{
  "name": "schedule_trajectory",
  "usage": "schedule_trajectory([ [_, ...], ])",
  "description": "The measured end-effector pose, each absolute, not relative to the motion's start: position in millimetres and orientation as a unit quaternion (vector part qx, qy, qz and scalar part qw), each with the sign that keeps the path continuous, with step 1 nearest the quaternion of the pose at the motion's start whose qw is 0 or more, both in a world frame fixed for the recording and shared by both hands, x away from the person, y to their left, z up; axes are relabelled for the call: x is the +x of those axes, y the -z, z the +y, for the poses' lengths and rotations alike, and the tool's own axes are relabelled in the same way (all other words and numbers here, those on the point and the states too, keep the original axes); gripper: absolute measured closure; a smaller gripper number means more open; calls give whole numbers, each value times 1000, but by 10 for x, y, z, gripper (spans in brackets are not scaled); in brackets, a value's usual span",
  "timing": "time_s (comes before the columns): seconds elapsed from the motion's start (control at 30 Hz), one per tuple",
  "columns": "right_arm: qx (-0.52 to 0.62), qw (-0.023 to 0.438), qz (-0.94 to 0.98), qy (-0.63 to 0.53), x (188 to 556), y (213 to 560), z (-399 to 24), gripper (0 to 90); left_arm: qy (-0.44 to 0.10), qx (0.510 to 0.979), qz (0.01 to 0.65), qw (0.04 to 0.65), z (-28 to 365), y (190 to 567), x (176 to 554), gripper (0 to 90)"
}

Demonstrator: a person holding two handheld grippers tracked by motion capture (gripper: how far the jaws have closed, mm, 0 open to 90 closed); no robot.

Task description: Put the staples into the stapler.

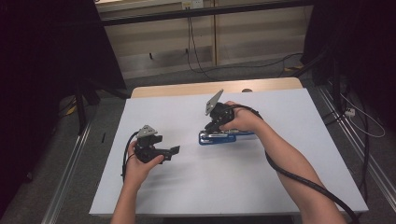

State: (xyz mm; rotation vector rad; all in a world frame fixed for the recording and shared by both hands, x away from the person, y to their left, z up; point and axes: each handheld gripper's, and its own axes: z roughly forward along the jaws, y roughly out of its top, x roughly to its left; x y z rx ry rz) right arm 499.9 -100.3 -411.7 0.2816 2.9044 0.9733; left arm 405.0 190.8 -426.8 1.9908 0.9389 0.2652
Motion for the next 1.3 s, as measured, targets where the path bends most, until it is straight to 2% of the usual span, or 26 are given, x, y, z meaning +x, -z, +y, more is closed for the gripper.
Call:
schedule_trajectory([
  [1.3, 85, 26, 945, -316, 5027, 4167, -913, 781, -108, 807, 377, 442, 1902, 4280, 4064, 89],
])
